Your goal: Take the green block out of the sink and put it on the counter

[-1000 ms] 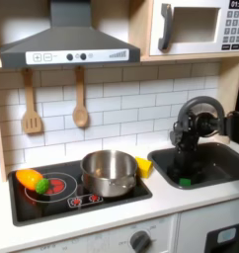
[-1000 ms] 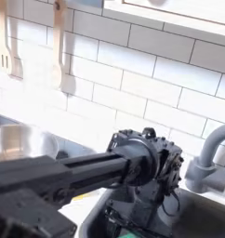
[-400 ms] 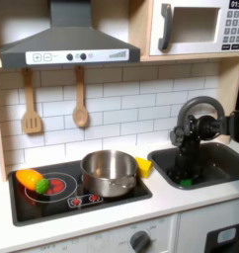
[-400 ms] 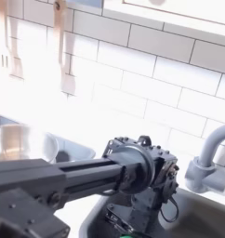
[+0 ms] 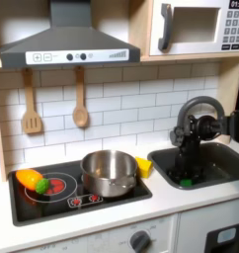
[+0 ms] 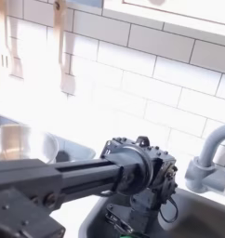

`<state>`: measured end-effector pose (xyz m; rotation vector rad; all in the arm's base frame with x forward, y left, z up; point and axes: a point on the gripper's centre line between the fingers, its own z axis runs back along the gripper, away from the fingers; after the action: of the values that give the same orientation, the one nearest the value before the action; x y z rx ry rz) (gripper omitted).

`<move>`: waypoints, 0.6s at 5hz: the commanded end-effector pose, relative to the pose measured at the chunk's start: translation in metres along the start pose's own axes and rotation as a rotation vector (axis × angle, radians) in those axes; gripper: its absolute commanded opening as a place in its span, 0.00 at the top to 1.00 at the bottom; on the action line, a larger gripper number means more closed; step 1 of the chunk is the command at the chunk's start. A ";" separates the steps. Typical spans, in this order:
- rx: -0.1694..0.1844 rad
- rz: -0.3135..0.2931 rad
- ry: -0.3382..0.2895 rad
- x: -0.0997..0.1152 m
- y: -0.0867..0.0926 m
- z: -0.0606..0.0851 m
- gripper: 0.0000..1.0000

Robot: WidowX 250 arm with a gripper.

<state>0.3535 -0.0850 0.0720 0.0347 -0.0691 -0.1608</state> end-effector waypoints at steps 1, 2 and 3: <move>-0.037 -0.014 -0.044 0.015 0.001 0.023 1.00; -0.029 -0.028 -0.056 0.018 0.005 0.037 1.00; -0.045 -0.029 -0.091 0.022 0.009 0.052 1.00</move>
<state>0.3727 -0.0795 0.1233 -0.0100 -0.1473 -0.1937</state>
